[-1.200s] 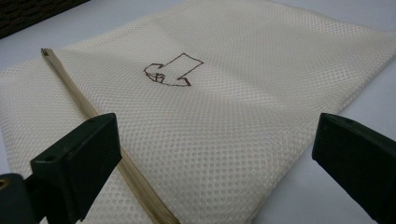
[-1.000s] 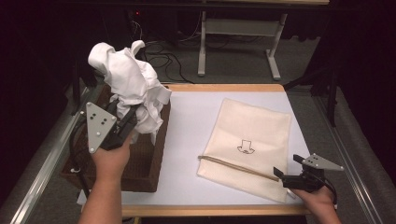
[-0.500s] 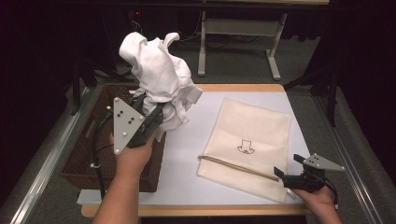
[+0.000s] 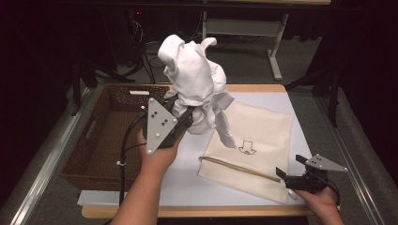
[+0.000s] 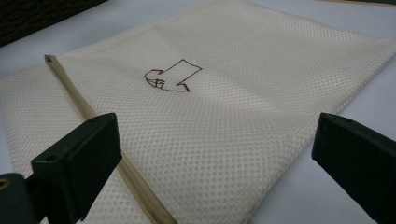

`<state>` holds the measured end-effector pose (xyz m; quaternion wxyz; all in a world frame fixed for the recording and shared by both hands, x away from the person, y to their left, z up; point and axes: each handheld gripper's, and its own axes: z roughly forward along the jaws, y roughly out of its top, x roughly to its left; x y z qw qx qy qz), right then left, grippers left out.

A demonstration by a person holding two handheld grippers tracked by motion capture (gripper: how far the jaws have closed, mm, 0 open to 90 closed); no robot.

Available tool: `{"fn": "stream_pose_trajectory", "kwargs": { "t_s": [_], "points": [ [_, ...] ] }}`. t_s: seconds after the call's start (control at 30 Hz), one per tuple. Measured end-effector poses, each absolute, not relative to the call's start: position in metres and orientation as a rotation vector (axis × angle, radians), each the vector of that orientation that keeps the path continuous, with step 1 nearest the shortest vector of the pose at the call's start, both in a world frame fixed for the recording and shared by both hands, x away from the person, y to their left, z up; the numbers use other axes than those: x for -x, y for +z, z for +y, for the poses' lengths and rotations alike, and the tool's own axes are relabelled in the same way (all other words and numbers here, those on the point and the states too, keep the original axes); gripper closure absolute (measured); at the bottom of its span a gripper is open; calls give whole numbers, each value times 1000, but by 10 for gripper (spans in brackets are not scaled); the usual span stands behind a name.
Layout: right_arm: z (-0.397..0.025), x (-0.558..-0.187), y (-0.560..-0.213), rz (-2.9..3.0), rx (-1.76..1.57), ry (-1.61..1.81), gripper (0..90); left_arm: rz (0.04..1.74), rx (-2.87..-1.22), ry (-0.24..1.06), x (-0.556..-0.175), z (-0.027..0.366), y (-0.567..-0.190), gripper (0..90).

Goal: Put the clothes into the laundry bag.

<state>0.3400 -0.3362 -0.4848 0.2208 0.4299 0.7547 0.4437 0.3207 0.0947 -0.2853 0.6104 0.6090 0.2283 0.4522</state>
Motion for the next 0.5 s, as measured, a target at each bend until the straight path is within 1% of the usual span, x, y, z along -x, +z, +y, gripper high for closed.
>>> {"fn": "stream_pose_trajectory", "kwargs": {
  "t_s": [0.23, 0.5],
  "points": [
    [-336, -339, -484, 2084, -1186, 1229, 18, 486, -1402, 1008, -320, 75, -284, 685],
    [-336, -339, -484, 2084, -1182, 1231, 19, 483, -1403, 976, -319, 66, -291, 684]
  ]
}}
